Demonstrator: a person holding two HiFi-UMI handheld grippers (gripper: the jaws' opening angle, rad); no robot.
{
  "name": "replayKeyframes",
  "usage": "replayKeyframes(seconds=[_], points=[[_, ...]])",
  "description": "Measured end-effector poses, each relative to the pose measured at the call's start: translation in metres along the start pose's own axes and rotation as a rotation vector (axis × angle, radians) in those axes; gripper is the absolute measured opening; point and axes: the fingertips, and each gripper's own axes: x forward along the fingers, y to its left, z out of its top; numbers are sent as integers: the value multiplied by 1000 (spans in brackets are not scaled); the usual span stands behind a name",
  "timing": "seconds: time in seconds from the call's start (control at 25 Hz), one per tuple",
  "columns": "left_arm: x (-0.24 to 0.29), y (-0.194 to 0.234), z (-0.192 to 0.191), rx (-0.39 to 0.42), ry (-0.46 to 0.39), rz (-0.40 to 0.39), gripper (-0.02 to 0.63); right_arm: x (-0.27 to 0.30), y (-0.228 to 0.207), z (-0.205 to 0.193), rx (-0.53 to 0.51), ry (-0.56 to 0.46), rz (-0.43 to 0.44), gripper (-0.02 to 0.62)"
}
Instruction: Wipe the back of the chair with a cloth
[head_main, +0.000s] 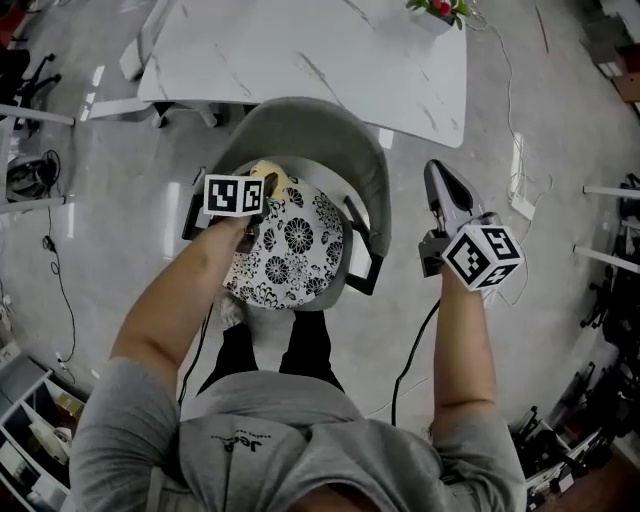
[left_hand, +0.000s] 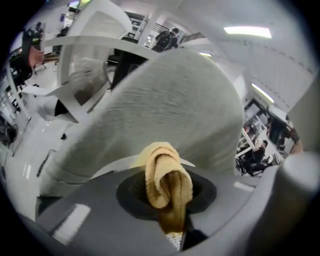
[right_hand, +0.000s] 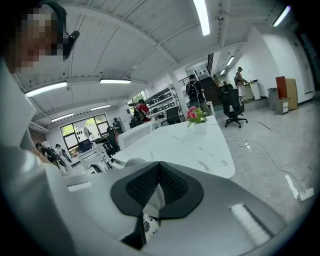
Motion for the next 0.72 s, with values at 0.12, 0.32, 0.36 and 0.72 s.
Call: replayKeyframes(seconds=[0.12,0.32,0.36,0.72], points=[[-18,53,-4,-104,-33,73,124,14,18,-3,-8,11,21,3],[-24,90,1,-193,-61,110,124,31,43,-5,-18,25,48,3],[-23,93,5,-204,-63,115,124,34,47,-6,-21,29,54,3],[12,76,26,-141,1,120,124,38,33,-3,-27,34,40,3]])
